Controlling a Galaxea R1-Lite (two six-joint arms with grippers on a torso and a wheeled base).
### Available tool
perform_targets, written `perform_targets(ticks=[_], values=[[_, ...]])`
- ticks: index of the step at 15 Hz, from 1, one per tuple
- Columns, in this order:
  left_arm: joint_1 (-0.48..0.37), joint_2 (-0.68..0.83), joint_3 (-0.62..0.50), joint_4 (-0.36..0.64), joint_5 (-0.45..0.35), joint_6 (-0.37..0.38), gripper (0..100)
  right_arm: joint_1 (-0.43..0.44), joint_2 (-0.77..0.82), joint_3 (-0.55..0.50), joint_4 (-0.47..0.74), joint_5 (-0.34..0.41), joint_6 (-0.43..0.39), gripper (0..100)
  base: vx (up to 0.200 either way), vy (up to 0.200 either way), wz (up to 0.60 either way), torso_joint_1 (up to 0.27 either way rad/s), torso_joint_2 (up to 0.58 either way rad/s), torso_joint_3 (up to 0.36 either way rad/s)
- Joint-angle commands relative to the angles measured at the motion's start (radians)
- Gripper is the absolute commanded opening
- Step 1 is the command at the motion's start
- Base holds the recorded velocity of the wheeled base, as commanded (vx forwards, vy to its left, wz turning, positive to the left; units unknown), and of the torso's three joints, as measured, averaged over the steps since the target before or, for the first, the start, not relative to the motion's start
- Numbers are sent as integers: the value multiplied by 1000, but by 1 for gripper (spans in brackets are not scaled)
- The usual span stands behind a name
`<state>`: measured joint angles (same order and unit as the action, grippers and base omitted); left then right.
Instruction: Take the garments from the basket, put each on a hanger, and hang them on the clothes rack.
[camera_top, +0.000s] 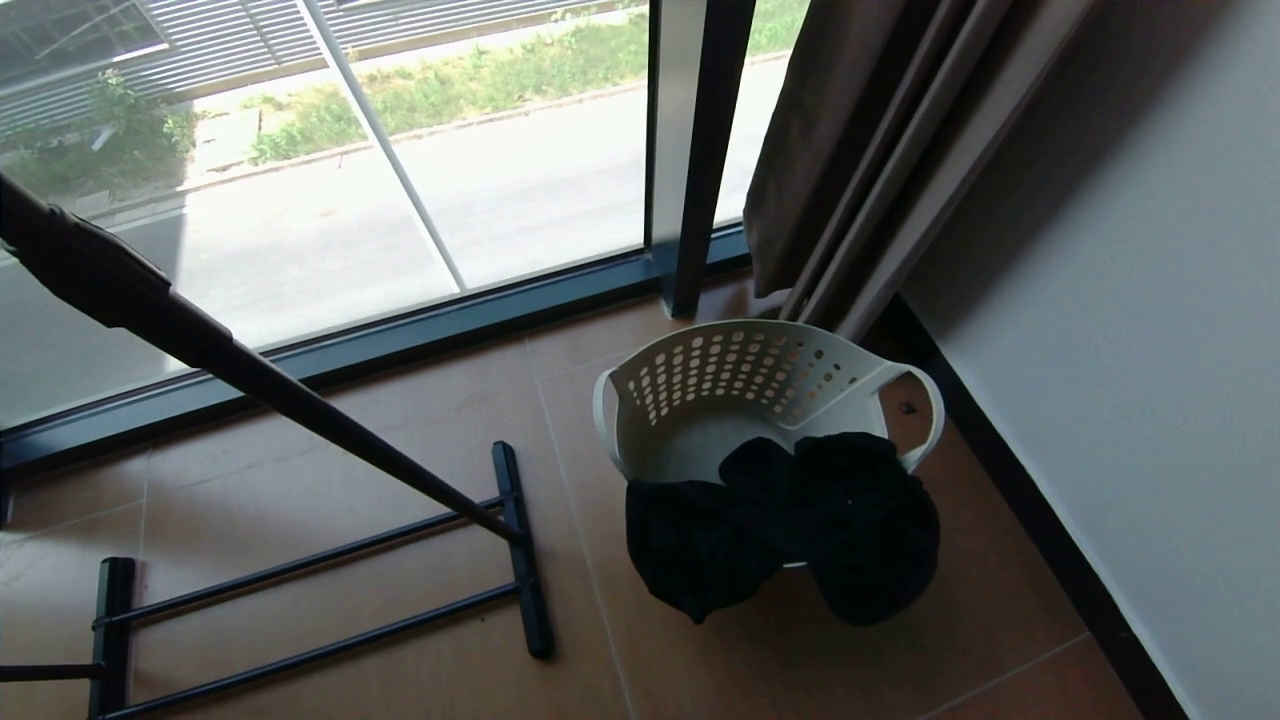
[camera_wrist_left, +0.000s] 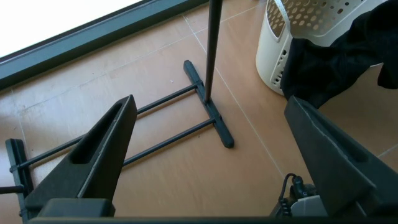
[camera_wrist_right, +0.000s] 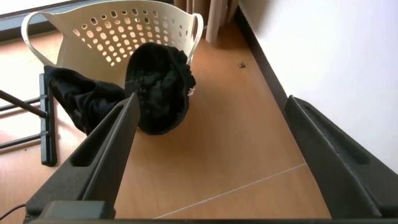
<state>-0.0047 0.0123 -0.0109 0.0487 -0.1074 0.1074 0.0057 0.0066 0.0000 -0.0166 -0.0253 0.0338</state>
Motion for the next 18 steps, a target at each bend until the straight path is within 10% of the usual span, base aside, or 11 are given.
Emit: perform_targets(ticks=[1,12,18], values=[[0,-3,0,0,0,0,100,0,3,0,1,1,-5,100,0,0,0,0,0,0],[0,-3,0,0,2,-2,100,189,793,-163,-189,36,-17,100,0,0,0,0,0,0],[0,-3,0,0,2,-2,100,188,1072,-336,-189,30,-413,100,0,0,0,0,0,0]])
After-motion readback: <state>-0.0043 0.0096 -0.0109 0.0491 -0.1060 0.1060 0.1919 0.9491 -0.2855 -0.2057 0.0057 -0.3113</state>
